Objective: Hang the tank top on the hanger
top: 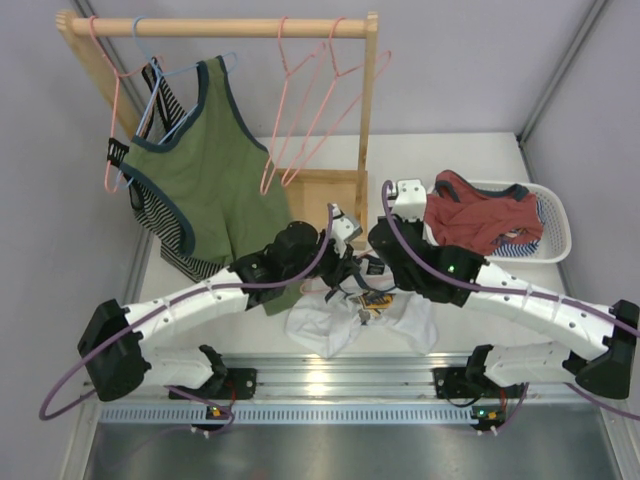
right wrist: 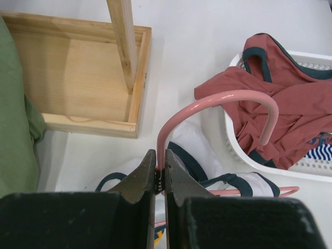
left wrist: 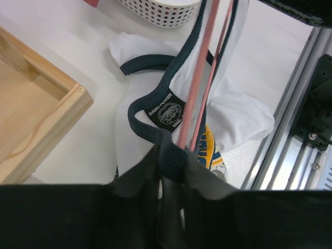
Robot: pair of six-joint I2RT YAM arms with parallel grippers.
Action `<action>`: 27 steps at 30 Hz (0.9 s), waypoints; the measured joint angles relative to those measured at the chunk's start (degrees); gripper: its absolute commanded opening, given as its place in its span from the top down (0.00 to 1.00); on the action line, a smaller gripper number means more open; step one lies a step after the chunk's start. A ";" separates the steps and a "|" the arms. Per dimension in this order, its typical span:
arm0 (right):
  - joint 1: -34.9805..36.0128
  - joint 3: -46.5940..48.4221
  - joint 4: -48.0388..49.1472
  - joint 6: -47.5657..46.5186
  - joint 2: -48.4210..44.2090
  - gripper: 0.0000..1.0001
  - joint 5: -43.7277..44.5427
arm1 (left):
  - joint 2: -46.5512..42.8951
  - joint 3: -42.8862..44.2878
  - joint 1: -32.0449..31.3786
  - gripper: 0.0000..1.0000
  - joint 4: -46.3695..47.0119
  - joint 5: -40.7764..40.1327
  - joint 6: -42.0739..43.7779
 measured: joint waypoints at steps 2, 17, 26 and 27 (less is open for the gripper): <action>0.04 0.00 0.20 -0.17 0.11 1.00 0.02 | 0.00 -0.48 -0.28 1.00 0.83 1.36 -0.09; 0.70 0.35 -1.11 -1.11 0.87 0.57 -1.07 | -2.01 -13.14 -4.85 1.00 19.06 -5.20 -5.11; 0.92 0.87 -0.46 -1.86 -0.04 0.16 -1.07 | -2.75 -19.47 -6.16 1.00 26.10 -11.19 -7.96; 0.92 0.90 -0.50 -1.90 -0.26 0.15 -1.07 | -3.08 -20.04 -6.29 1.00 26.47 -11.98 -8.20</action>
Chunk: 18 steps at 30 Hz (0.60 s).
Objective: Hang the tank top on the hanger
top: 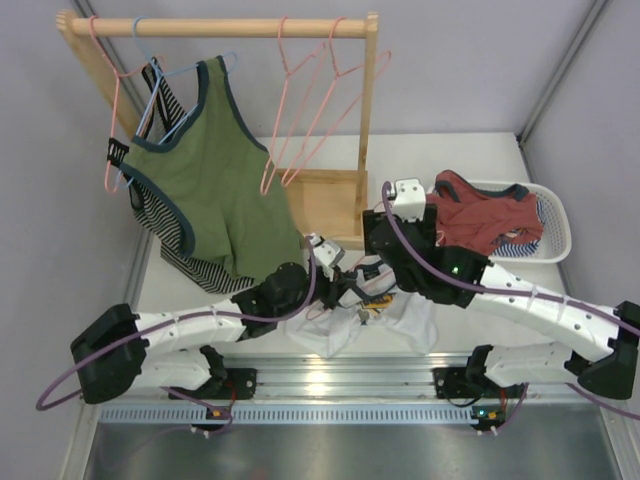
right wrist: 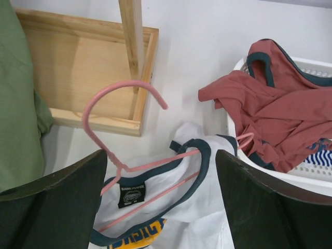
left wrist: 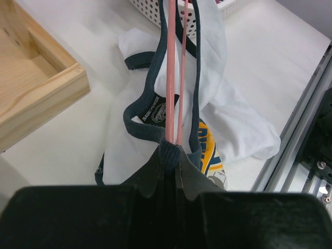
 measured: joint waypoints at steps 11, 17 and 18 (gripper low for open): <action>0.04 2.36 -0.72 -0.55 -5.60 0.09 0.68 | -11.54 -11.13 -0.26 1.00 3.54 -8.57 -5.29; 0.07 3.67 -0.61 -1.42 -6.62 0.09 1.64 | -17.49 -15.98 -0.26 1.00 3.98 -13.09 -9.11; 0.07 3.67 -0.59 -1.51 -6.69 0.09 1.75 | -18.56 -16.72 -0.26 1.00 3.89 -13.90 -9.88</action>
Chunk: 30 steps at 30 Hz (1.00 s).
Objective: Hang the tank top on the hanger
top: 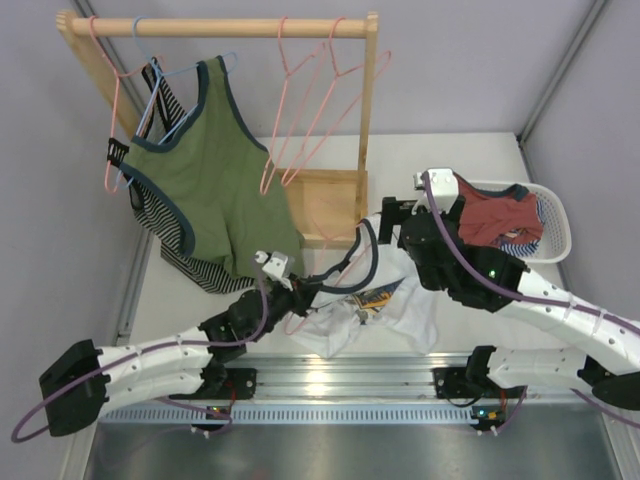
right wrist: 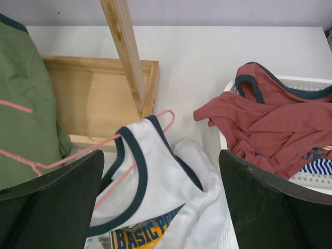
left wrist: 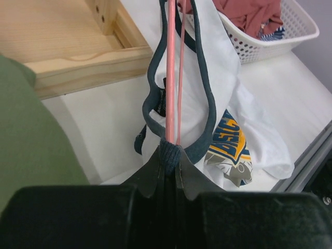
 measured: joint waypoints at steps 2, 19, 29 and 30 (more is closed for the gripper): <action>0.00 0.00 -0.09 -0.04 -0.04 0.09 0.04 | -3.41 -1.86 -0.02 1.00 -0.61 -2.43 -1.79; 0.02 0.00 -0.24 0.07 -1.25 0.09 0.04 | -30.23 -1.20 -0.04 1.00 -25.27 -22.38 -8.76; 0.02 0.00 -0.66 0.57 -1.44 0.09 0.02 | -32.85 15.08 -0.04 1.00 -40.57 -31.91 -7.26; 0.02 0.00 -0.87 0.57 -1.44 0.08 0.02 | -32.76 16.59 -0.04 1.00 -41.59 -32.87 -6.56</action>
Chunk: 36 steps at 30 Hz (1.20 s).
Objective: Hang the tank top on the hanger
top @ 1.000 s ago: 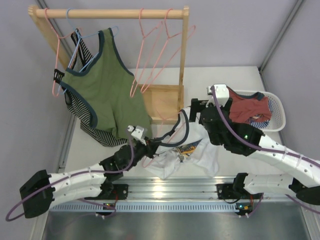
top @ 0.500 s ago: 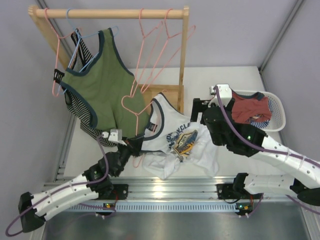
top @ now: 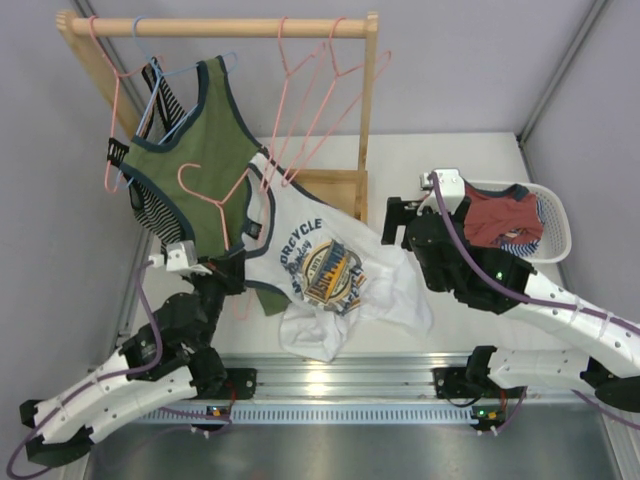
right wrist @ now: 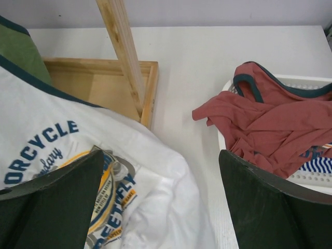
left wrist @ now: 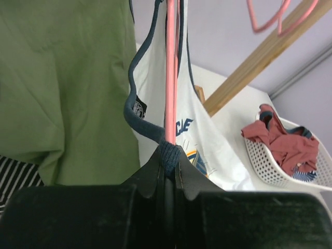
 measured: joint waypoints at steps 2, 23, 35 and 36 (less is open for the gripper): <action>0.02 0.00 -0.33 0.00 0.00 0.09 0.00 | 0.26 3.21 0.00 1.00 -1.77 -1.68 1.25; 0.02 0.00 -1.07 0.04 0.00 0.09 -0.46 | 23.93 43.30 -0.04 1.00 -20.98 -7.54 12.87; 0.02 0.00 -1.49 0.07 0.00 0.09 -0.92 | 33.40 47.32 1.09 1.00 -25.11 -5.81 17.51; 0.02 0.00 -1.51 0.07 0.00 0.09 -0.98 | 33.77 47.32 2.29 1.00 -25.16 -4.81 17.77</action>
